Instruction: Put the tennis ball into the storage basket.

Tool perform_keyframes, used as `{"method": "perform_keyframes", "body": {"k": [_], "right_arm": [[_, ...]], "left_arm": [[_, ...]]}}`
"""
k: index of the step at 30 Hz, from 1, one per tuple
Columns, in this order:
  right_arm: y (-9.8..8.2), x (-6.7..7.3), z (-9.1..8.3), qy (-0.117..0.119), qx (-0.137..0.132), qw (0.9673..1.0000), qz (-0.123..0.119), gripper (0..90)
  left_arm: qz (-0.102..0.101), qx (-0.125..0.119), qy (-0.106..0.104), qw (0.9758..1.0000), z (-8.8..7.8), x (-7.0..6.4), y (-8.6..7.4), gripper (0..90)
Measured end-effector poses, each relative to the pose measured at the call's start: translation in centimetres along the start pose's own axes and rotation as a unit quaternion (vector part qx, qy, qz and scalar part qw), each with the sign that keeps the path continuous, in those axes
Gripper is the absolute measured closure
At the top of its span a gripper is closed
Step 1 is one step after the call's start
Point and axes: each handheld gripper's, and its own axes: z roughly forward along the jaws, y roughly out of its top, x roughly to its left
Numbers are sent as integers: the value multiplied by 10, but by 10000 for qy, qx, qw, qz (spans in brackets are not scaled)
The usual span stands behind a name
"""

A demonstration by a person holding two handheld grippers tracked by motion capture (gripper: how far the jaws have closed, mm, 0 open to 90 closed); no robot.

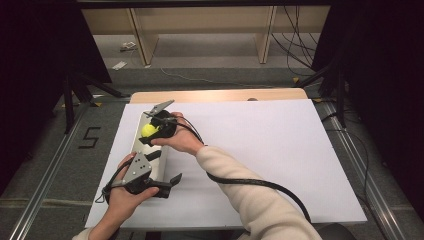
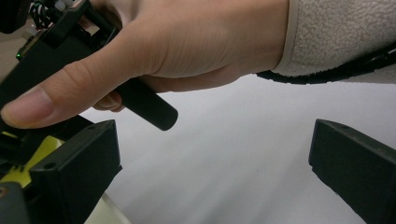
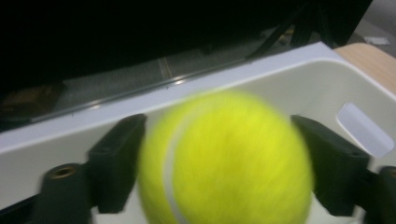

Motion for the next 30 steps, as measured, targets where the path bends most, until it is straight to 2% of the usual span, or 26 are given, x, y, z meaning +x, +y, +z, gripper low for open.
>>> {"method": "perform_keyframes", "body": {"k": [4, 11, 30], "right_arm": [[5, 0, -4, 27, -171, 9998, -29, 160], [9, -3, -14, -26, -269, 9996, -44, 156], [0, -11, -49, -226, -488, 9986, -11, 155]], "left_arm": [[1, -3, 0, 10000, 0, 0, 0, 15], [3, 10, -7, 10000, 0, 0, 0, 15], [-9, 21, 8, 10000, 1, 0, 0, 15]]}}
